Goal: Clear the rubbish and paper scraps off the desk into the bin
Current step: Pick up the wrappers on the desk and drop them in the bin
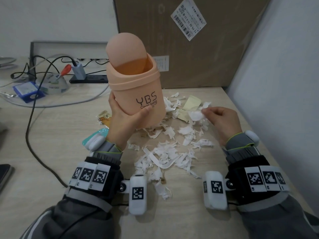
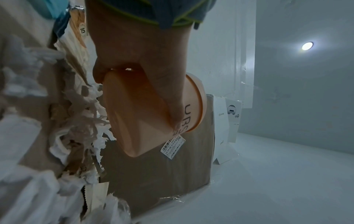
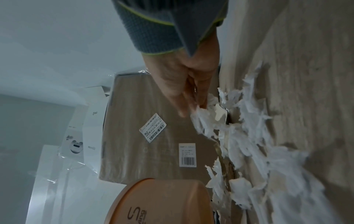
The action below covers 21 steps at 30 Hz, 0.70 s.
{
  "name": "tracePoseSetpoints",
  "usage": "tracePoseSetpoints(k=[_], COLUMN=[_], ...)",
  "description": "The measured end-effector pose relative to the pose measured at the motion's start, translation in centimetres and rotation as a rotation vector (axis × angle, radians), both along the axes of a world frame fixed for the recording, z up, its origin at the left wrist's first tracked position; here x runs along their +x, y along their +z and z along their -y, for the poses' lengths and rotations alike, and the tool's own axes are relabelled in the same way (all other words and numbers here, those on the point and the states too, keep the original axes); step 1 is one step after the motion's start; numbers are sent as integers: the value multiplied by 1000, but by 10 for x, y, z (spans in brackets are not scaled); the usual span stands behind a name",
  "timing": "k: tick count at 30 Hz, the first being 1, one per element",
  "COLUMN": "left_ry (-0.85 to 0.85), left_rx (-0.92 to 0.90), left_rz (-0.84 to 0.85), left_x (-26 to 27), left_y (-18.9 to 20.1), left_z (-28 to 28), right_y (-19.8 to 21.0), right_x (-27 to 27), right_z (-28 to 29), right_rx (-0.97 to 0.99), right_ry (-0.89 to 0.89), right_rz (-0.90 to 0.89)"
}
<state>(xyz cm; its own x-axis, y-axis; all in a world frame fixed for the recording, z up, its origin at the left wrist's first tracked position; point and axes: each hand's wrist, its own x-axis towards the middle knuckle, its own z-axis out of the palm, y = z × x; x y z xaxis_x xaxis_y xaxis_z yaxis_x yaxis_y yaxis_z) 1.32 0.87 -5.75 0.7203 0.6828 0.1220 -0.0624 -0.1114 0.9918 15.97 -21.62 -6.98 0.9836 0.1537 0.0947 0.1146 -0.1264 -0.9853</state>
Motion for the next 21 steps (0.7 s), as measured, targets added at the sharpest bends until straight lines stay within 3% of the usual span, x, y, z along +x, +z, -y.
tracePoseSetpoints(k=[5, 8, 16, 21], left_ry=[2, -3, -20, -13], left_rx=[8, 0, -47, -44], left_rz=[2, 5, 34, 40], left_x=[0, 0, -1, 0], left_y=[0, 2, 2, 0], left_z=[1, 1, -1, -3], right_y=[-3, -1, 8, 7], right_x=[0, 0, 15, 15], right_z=[3, 0, -21, -31], right_rx=[-36, -77, -619, -777], right_ry=[37, 164, 381, 510], right_rz=[-10, -22, 263, 118])
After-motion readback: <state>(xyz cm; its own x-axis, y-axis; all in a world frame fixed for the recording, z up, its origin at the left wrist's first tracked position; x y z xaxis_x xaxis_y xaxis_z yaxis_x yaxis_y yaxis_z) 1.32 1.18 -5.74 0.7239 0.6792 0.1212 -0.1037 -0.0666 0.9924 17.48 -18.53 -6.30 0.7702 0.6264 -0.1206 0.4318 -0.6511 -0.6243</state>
